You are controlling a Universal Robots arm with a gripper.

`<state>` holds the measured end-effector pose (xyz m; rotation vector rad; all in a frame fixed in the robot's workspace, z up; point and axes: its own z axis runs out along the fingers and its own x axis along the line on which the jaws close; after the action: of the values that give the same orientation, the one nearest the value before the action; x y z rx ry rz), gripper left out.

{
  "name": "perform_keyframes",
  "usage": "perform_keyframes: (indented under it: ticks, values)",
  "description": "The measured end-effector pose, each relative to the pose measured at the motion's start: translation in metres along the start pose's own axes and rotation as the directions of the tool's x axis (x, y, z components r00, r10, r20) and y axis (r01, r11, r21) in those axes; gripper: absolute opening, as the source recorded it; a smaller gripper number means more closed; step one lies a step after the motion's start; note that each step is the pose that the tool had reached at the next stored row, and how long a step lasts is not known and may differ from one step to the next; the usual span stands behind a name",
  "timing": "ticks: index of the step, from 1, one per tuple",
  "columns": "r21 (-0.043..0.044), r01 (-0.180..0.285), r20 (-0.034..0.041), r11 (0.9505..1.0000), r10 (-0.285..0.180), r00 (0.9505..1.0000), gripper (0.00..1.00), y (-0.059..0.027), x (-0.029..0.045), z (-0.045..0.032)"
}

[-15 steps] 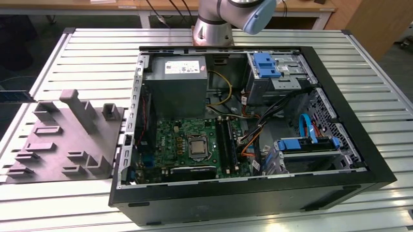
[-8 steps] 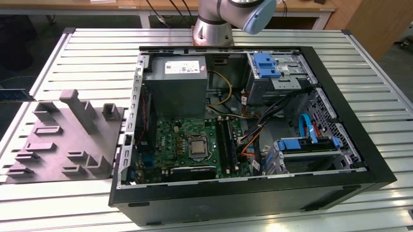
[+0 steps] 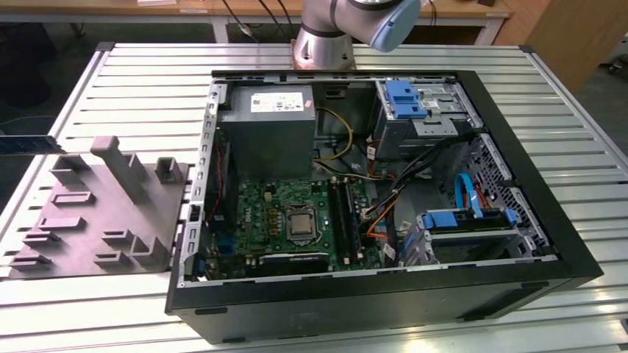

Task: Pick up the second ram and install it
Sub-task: 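Pick up the second ram and move it above second insertion slot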

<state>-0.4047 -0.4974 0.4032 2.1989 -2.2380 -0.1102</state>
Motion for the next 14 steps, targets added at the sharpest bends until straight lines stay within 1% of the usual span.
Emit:
perform_keyframes:
  ticks: [6,14]
  values:
    - [-0.0001,0.0,0.0,1.0,0.0,1.0,0.12,-0.0167,-0.0003,-0.0009]
    - [-0.0006,0.0,0.0,1.0,0.0,1.0,0.12,-0.0444,-0.0008,-0.0022]
